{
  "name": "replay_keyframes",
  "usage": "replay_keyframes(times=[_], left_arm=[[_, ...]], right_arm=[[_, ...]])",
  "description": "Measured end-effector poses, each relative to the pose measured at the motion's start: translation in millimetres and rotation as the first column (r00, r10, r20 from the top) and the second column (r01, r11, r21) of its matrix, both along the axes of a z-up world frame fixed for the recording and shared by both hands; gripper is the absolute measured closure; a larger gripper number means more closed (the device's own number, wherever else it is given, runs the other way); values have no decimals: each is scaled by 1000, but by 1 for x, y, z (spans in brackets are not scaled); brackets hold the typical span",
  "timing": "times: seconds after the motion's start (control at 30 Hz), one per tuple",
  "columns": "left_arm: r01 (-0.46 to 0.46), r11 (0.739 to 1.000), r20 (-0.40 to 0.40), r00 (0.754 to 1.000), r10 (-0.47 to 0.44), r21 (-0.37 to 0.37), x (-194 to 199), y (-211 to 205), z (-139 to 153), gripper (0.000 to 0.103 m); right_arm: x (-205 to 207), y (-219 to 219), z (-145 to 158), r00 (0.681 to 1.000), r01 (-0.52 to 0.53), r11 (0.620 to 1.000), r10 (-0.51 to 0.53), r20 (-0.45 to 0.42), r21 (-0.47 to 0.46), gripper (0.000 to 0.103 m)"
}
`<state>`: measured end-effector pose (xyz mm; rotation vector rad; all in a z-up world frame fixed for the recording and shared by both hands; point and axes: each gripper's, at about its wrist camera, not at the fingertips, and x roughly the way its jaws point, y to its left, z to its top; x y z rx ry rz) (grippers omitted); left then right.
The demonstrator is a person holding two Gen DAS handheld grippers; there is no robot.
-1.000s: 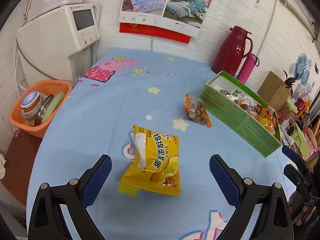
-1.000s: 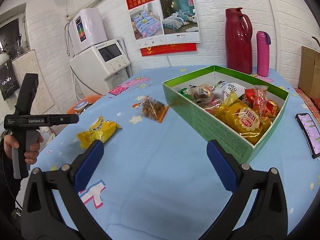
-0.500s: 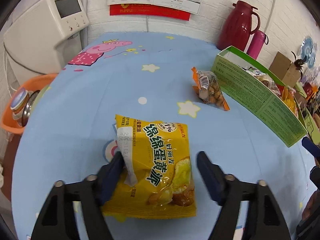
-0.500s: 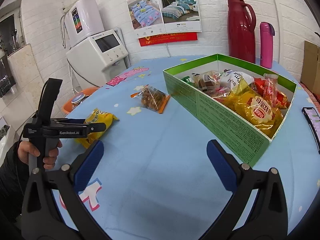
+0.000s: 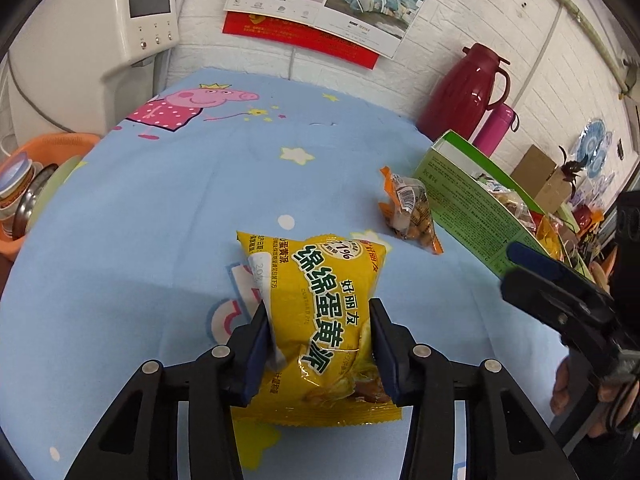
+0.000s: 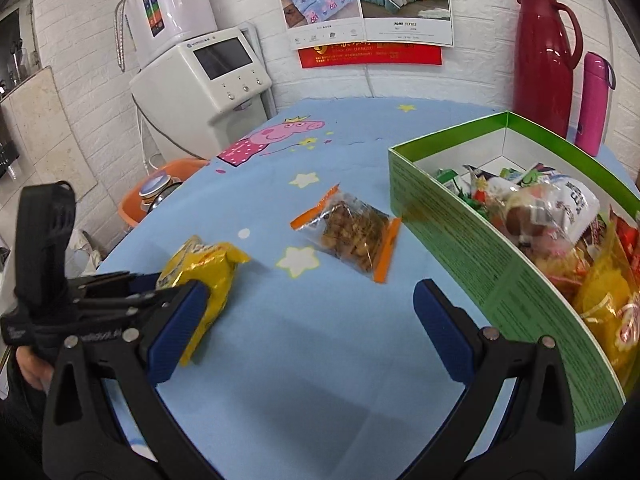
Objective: Organize snacks
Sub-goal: 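Carry the nut packet into the box with the right tool while the left tool drops the yellow bag in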
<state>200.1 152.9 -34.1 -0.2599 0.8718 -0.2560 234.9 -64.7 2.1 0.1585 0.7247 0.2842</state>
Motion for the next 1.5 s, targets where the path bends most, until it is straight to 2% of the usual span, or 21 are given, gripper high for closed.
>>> replay_keyframes(times=[0.17,0.33,0.5,0.67,0.7,0.77,0.93,1.1,1.17,1.3,1.5], left_arm=[[-39,998,0,999,39,-57,-3,15,4,57],[-37,997,-1,999,37,-66,-3,14,5,57],[-18,998,-2,1000,18,-59,-4,8,5,57],[-26,998,-12,1000,26,-49,-3,8,2,57],[-27,998,-14,1000,27,-48,-2,8,1,57],[-27,999,-16,1000,26,-44,-2,8,0,57],[-15,999,-4,1000,15,-30,-3,5,-1,57],[-3,1000,26,1000,2,27,-5,-5,-2,57],[3,998,38,999,-5,57,-7,-12,-2,57],[46,998,22,999,-46,36,-9,-32,5,57],[155,988,58,986,-156,23,-8,-82,47,57]], right_arm=[[45,16,-16,998,51,995,-53,-30,-85,1],[70,25,-29,995,78,985,-87,-49,-157,1],[79,25,-34,991,89,979,-106,-84,-185,29],[79,25,-35,991,73,978,-93,-94,-198,34],[78,25,-37,991,70,974,-93,-98,-214,53],[76,23,-35,992,50,981,-71,-105,-186,52],[49,22,-26,995,2,995,-13,-102,-101,54],[-7,8,-8,999,-10,1000,10,-49,-2,54],[-30,-3,-2,1000,1,1000,-1,-26,19,54],[-71,-34,7,998,54,998,-54,11,46,53],[-101,-84,30,983,166,984,-171,74,63,53]])
